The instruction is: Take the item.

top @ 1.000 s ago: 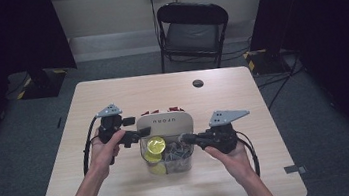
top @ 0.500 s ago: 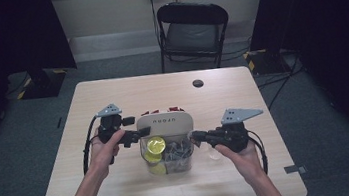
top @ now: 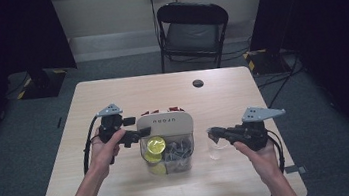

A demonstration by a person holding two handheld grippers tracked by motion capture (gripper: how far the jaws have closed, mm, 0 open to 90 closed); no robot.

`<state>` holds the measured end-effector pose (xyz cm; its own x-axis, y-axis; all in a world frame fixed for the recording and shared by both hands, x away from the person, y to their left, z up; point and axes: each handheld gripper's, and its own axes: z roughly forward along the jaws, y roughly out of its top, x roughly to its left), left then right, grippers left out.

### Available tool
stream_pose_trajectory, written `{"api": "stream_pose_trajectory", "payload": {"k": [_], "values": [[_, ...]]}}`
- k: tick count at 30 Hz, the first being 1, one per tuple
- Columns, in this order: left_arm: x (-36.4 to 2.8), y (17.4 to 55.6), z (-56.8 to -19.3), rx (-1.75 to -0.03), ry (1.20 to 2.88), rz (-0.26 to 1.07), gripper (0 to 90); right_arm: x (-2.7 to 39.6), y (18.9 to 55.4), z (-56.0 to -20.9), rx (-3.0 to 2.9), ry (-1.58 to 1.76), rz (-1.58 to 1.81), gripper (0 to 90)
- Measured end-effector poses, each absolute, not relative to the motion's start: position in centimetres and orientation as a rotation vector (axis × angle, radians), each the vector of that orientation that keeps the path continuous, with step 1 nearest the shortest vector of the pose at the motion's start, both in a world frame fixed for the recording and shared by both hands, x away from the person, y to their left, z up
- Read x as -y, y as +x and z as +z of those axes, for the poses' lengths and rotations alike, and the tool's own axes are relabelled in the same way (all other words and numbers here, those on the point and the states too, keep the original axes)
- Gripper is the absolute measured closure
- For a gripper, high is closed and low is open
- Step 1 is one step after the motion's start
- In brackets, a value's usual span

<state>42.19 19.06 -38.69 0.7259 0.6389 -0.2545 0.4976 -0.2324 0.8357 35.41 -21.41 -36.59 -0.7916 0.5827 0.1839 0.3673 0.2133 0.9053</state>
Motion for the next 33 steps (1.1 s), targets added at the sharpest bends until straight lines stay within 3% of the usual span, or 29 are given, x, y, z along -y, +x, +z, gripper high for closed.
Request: {"api": "stream_pose_trajectory", "payload": {"k": [10, 33], "values": [[-19.0, 42.2, -38.8, -0.873, 1.896, 0.170, 15.2, 23.1, 36.1, -38.5, -2.260, 1.006, 1.565, 90.0], [-18.9, 42.2, -38.8, -0.879, 1.898, 0.170, 15.2, 22.4, 37.9, -41.0, -2.329, 1.048, 1.472, 90.0]]}}
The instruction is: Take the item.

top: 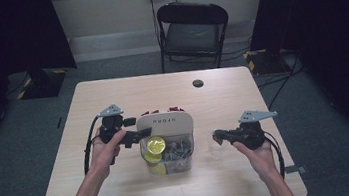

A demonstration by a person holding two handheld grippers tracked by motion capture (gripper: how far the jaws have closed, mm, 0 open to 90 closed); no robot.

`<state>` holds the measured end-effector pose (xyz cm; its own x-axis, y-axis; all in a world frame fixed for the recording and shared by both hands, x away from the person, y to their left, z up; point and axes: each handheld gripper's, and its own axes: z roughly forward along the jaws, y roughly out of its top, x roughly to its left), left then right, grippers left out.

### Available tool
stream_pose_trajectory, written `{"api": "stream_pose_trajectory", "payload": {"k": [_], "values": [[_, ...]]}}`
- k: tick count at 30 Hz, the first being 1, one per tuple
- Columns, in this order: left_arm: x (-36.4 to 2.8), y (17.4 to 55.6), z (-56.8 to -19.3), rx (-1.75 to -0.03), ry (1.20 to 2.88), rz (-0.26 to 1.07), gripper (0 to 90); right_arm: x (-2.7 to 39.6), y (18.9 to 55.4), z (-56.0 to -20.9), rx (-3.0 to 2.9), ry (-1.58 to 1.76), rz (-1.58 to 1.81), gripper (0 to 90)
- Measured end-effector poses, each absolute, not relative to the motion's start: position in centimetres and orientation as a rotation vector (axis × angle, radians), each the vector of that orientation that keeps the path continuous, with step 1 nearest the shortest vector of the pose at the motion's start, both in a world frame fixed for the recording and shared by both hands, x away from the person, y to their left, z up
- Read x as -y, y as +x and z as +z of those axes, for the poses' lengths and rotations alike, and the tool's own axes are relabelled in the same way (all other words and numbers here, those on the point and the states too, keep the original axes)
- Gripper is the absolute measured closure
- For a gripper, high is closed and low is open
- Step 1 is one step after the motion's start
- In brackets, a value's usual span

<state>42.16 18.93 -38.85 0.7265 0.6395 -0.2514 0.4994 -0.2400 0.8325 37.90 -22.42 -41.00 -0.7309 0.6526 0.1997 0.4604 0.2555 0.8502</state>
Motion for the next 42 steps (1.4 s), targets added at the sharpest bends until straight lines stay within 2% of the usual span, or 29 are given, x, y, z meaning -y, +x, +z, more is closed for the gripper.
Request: {"api": "stream_pose_trajectory", "payload": {"k": [13, 28, 35, 42], "values": [[-18.9, 42.2, -38.9, -0.882, 1.896, 0.168, 15.3, 22.2, 38.0, -41.5, -2.346, 1.061, 1.442, 88.7], [-18.8, 42.0, -39.0, -0.886, 1.907, 0.176, 15.8, 22.8, 37.4, -41.0, -2.290, 1.083, 1.476, 76.3], [-19.1, 42.0, -38.9, -0.894, 1.896, 0.175, 15.7, 24.4, 36.1, -40.5, -2.231, 1.110, 1.466, 71.4], [-19.4, 41.9, -38.8, -0.897, 1.885, 0.174, 15.8, 26.6, 34.4, -41.6, -2.215, 1.155, 1.398, 60.0]]}}
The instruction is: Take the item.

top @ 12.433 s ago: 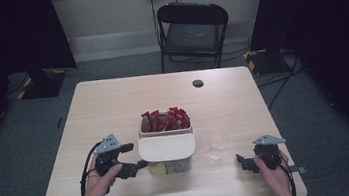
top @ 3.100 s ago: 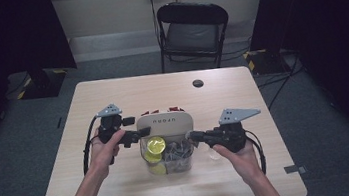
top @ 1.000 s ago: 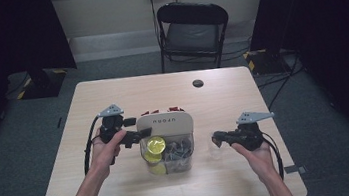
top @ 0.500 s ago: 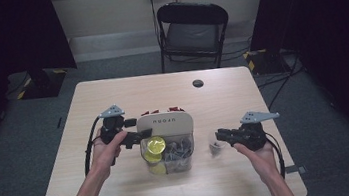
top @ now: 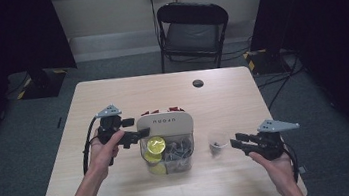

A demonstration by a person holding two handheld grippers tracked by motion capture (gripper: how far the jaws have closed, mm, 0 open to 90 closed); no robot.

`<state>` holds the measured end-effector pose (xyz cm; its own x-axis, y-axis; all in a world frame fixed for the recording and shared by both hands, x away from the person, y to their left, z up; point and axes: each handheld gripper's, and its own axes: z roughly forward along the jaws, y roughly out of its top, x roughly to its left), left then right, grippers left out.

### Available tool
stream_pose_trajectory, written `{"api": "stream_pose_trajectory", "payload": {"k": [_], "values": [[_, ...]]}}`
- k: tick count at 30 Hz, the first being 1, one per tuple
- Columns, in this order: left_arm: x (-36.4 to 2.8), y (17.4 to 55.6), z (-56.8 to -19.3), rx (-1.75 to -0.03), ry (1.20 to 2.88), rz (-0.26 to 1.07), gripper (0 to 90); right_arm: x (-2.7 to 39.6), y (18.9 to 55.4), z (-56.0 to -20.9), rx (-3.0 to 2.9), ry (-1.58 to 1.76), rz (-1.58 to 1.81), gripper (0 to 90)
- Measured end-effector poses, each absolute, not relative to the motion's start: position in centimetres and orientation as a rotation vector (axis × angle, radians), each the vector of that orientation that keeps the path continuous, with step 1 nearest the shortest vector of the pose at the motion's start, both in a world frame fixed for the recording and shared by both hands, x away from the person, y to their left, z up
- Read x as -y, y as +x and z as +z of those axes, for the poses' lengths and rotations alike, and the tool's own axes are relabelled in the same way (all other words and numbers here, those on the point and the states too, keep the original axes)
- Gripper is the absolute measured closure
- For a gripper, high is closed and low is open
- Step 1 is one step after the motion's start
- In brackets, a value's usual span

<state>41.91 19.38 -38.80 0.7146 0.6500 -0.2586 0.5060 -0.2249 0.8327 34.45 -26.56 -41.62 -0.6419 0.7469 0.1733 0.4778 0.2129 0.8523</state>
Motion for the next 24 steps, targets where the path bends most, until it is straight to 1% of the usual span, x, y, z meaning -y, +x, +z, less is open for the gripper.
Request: {"api": "stream_pose_trajectory", "payload": {"k": [2, 3, 4, 5, 6, 7, 8, 10, 12, 15, 16, 17, 19, 21, 22, 24], "values": [[-19.4, 41.9, -38.8, -0.902, 1.887, 0.179, 15.8, 27.0, 34.3, -42.0, -2.199, 1.176, 1.383, 56.7], [-19.4, 41.9, -38.8, -0.902, 1.887, 0.179, 15.8, 27.2, 34.1, -42.3, -2.186, 1.187, 1.373, 53.4], [-19.4, 41.9, -38.8, -0.902, 1.888, 0.180, 15.8, 27.2, 34.1, -42.3, -2.186, 1.187, 1.373, 53.4], [-19.6, 41.9, -38.8, -0.899, 1.892, 0.179, 15.9, 27.5, 34.0, -43.1, -2.169, 1.215, 1.329, 50.2], [-19.6, 41.9, -38.8, -0.899, 1.892, 0.179, 15.9, 27.5, 34.0, -43.1, -2.169, 1.215, 1.329, 50.2], [-19.7, 41.9, -38.8, -0.898, 1.890, 0.178, 15.9, 27.7, 34.1, -44.1, -2.177, 1.245, 1.301, 45.3], [-19.7, 41.9, -38.8, -0.903, 1.890, 0.180, 15.9, 27.7, 34.2, -44.6, -2.181, 1.262, 1.273, 42.6], [-20.0, 41.7, -38.7, -0.908, 1.878, 0.182, 16.2, 27.7, 34.6, -45.5, -2.201, 1.286, 1.232, 40.2], [-20.4, 41.6, -38.5, -0.913, 1.870, 0.185, 16.3, 27.6, 34.8, -46.4, -2.218, 1.308, 1.184, 35.3], [-21.0, 41.5, -38.3, -0.916, 1.861, 0.186, 16.4, 27.4, 35.2, -47.5, -2.247, 1.334, 1.116, 30.5], [-21.0, 41.5, -38.3, -0.916, 1.861, 0.186, 16.4, 27.4, 35.2, -47.5, -2.247, 1.334, 1.116, 30.5], [-21.5, 41.4, -38.1, -0.915, 1.849, 0.182, 16.6, 27.3, 35.5, -47.9, -2.251, 1.355, 1.076, 27.3], [-22.0, 41.3, -37.9, -0.908, 1.840, 0.182, 18.0, 27.2, 35.5, -48.3, -2.246, 1.378, 1.035, 26.7], [-22.5, 41.2, -37.8, -0.907, 1.833, 0.179, 18.3, 27.1, 35.6, -48.8, -2.246, 1.398, 0.995, 22.8], [-22.5, 41.2, -37.8, -0.907, 1.833, 0.179, 18.3, 27.1, 35.6, -48.8, -2.246, 1.398, 0.995, 22.8], [-23.5, 41.3, -37.5, -0.920, 1.813, 0.188, 18.3, 26.9, 35.6, -49.2, -2.228, 1.394, 0.952, 19.9]]}}
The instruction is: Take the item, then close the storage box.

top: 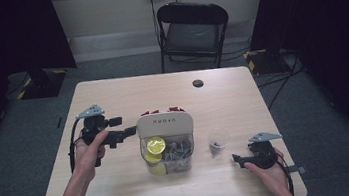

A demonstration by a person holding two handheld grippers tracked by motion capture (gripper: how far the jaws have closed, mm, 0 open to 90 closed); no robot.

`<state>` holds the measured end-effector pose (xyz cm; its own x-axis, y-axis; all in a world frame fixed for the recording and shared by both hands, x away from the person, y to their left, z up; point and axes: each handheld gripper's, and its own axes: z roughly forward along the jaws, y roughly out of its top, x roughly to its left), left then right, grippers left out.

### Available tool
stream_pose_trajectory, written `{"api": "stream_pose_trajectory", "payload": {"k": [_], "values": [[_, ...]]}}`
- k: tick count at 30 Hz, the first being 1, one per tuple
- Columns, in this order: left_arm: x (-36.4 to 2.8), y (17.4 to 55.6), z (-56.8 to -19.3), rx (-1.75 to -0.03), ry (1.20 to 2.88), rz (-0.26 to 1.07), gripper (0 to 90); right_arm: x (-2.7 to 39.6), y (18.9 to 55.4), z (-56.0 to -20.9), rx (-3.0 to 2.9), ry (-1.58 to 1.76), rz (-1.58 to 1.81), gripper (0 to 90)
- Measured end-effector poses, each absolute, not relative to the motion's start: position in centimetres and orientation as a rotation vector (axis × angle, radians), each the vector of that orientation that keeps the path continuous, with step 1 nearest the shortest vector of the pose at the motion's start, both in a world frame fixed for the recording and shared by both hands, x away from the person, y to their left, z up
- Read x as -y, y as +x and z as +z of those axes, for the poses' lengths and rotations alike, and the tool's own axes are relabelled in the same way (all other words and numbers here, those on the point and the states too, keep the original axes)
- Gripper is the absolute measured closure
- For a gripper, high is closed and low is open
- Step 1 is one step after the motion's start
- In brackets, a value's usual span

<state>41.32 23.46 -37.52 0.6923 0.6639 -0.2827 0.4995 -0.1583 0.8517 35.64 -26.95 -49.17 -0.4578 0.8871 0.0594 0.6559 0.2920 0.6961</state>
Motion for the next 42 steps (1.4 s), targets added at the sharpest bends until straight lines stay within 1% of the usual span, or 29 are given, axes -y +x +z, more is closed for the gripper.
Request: {"api": "stream_pose_trajectory", "payload": {"k": [2, 6, 11, 16, 24, 28, 42], "values": [[-24.1, 41.5, -37.5, -0.935, 1.799, 0.199, 18.3, 26.9, 35.8, -49.3, -2.211, 1.403, 0.923, 15.7], [-24.7, 42.1, -37.7, -0.982, 1.770, 0.230, 18.3, 26.7, 35.7, -49.6, -2.184, 1.368, 0.886, 14.1], [-24.0, 42.9, -38.2, -1.003, 1.765, 0.238, 18.2, 26.8, 35.5, -49.9, -2.151, 1.358, 0.917, 12.2], [-22.7, 43.4, -38.4, -0.997, 1.794, 0.236, 18.2, 26.9, 35.4, -50.0, -2.148, 1.350, 0.925, 12.2], [-22.2, 43.6, -38.3, -0.987, 1.795, 0.230, 18.1, 26.9, 35.4, -50.0, -2.150, 1.344, 0.927, 12.3], [-21.8, 43.6, -38.2, -0.977, 1.789, 0.227, 19.5, 26.9, 35.4, -50.0, -2.150, 1.346, 0.927, 12.3], [-21.3, 42.9, -37.4, -0.928, 1.794, 0.217, 20.1, 26.9, 35.3, -50.0, -2.150, 1.349, 0.927, 12.3]]}}
